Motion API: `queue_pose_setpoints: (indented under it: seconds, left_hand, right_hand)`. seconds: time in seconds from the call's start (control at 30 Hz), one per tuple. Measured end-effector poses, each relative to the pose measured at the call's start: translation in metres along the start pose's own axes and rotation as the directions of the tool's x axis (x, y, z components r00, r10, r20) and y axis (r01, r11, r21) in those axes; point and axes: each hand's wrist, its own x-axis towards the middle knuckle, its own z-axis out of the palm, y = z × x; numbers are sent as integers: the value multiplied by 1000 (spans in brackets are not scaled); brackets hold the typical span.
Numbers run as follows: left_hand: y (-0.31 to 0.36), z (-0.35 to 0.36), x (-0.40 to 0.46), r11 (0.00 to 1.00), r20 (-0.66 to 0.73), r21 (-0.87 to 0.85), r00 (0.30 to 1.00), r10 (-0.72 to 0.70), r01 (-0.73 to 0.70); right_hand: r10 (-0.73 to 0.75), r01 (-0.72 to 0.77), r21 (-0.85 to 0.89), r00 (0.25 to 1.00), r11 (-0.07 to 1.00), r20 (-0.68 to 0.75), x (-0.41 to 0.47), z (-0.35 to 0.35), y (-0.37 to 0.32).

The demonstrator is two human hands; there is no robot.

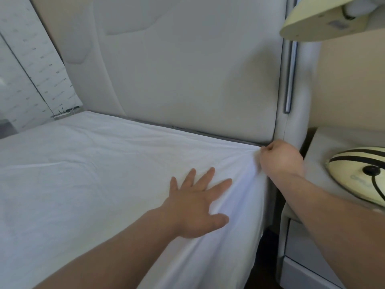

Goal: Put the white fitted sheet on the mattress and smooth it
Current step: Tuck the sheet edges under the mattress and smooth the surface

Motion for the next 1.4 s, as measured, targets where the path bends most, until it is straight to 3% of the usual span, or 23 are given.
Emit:
queue_pose_setpoints:
  seconds: [0.27,0.53,0.67,0.73,0.87,0.97,1.1,1.2,1.4]
  left_hand:
    - [5,-2,6,1000,9,4,1000,11,-11]
    - [10,-1,10,1000,9,26,1000,11,-11]
    - [10,1,4,1000,0,12,1000,29,-29]
    - [10,-2,-3,995,-8,-76,998,59,-60]
    - [-15,-16,-21,948,-140,-303,989,55,-95]
    - [-71,-31,-38,948,-189,-298,966,-175,113]
    - [-135,-20,-56,858,29,-175,873,-486,484]
    - [-143,3,-53,853,64,-128,862,-503,507]
    - [-151,12,-30,886,20,-151,898,-440,438]
  right_hand:
    - [20,-17,25,992,1000,-128,1,-2,2]
    - [26,-30,-32,994,999,-105,2,0,2]
    - [-35,28,-60,992,998,-120,-3,2,3]
    - [-74,75,1,984,997,-161,-4,1,1]
    - [-344,351,-6,915,936,-212,-14,-1,-8]
    - [-516,515,-37,852,856,-85,-38,3,-36]
    - [-630,671,-83,725,737,277,-73,21,-93]
    - [-564,699,-65,625,712,540,-88,46,-137]
    - [-425,694,-158,587,703,689,-57,96,-179]
